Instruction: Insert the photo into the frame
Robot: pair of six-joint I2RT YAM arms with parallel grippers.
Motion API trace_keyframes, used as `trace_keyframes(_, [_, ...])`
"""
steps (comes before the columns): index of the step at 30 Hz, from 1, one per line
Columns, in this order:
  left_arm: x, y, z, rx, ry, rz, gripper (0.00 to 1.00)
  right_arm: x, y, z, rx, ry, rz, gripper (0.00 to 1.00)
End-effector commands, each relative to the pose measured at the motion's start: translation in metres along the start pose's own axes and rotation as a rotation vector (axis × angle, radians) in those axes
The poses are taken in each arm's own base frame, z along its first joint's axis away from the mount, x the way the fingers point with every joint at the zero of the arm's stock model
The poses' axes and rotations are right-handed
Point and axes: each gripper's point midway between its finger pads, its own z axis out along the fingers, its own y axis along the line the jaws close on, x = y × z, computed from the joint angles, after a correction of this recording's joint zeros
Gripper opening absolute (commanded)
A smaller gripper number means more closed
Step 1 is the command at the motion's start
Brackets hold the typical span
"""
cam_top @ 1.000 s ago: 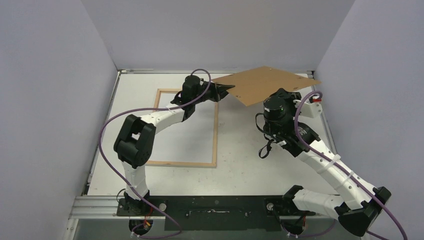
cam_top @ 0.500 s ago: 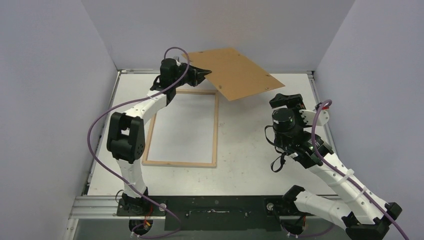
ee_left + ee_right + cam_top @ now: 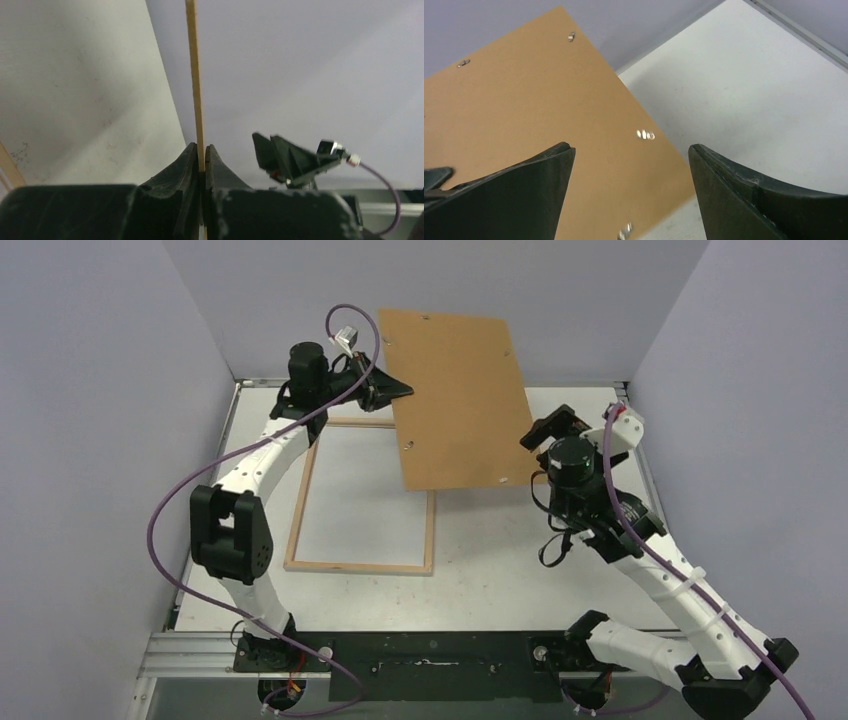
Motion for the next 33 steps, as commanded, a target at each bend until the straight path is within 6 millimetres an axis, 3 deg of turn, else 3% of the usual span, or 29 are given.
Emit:
trace_keyframes(1, [0.035, -0.079, -0.057, 0.159, 0.133, 0.351, 0.0, -0.016, 0.049, 0.015, -0.196, 0.082, -0.136, 0.88])
trace_keyframes(9, [0.027, -0.11, -0.099, 0.273, 0.146, 0.47, 0.0, 0.011, 0.081, 0.067, -0.43, 0.346, -0.033, 0.89])
trace_keyframes(13, [0.02, -0.135, -0.113, 0.364, 0.133, 0.497, 0.0, 0.004, 0.104, 0.063, -0.643, 0.353, 0.078, 0.9])
trace_keyframes(18, [0.016, -0.141, -0.115, 0.378, 0.132, 0.481, 0.0, -0.007, 0.133, 0.042, -0.879, 0.366, 0.11, 0.9])
trace_keyframes(23, [0.016, -0.147, -0.117, 0.384, 0.131, 0.483, 0.0, -0.022, 0.148, 0.022, -1.023, 0.344, 0.146, 0.9])
trace_keyframes(28, [0.008, -0.15, -0.122, 0.377, 0.1, 0.473, 0.0, -0.036, 0.136, 0.029, -0.964, 0.271, 0.211, 0.9])
trace_keyframes(31, [-0.004, -0.149, -0.128, 0.353, 0.046, 0.458, 0.0, -0.039, 0.095, 0.058, -0.682, 0.181, 0.208, 0.9])
trace_keyframes(33, [-0.008, -0.146, -0.131, 0.343, 0.028, 0.457, 0.0, -0.046, 0.087, 0.057, -0.647, 0.132, 0.194, 0.9])
